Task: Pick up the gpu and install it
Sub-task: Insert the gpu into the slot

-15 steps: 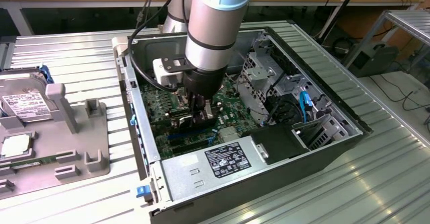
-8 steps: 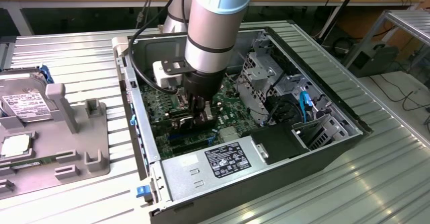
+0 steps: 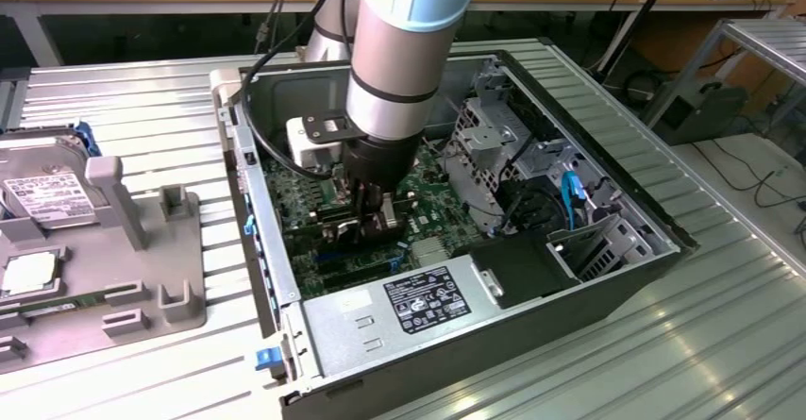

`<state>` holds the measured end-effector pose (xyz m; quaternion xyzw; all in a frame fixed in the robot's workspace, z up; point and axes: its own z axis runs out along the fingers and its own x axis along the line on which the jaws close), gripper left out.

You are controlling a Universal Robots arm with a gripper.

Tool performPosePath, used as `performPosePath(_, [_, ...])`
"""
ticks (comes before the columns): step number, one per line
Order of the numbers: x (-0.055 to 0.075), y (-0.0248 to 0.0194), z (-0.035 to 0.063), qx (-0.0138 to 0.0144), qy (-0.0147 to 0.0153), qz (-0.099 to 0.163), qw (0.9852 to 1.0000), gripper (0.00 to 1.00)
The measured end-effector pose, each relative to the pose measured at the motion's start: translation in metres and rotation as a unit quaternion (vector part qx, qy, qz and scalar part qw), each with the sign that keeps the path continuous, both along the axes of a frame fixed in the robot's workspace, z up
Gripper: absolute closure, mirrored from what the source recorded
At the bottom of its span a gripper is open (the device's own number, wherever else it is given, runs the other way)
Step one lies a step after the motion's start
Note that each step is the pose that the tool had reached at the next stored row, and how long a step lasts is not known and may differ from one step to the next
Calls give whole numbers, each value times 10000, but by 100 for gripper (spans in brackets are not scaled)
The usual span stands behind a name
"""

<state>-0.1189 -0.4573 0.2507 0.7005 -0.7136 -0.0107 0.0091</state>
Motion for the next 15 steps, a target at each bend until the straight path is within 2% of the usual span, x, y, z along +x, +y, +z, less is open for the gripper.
performPosePath(2, [0, -1, 1, -2, 1, 0, 10000, 72])
performPosePath(3, [0, -1, 5, -6, 3, 1, 10000, 60])
performPosePath(8, [0, -1, 40, -7, 4, 1, 10000, 60])
performPosePath(12, [0, 0, 173, -7, 3, 1, 10000, 60])
performPosePath(13, [0, 0, 232, -8, 4, 0, 10000, 60])
performPosePath(15, [-2, 3, 266, -13, 3, 0, 10000, 60])
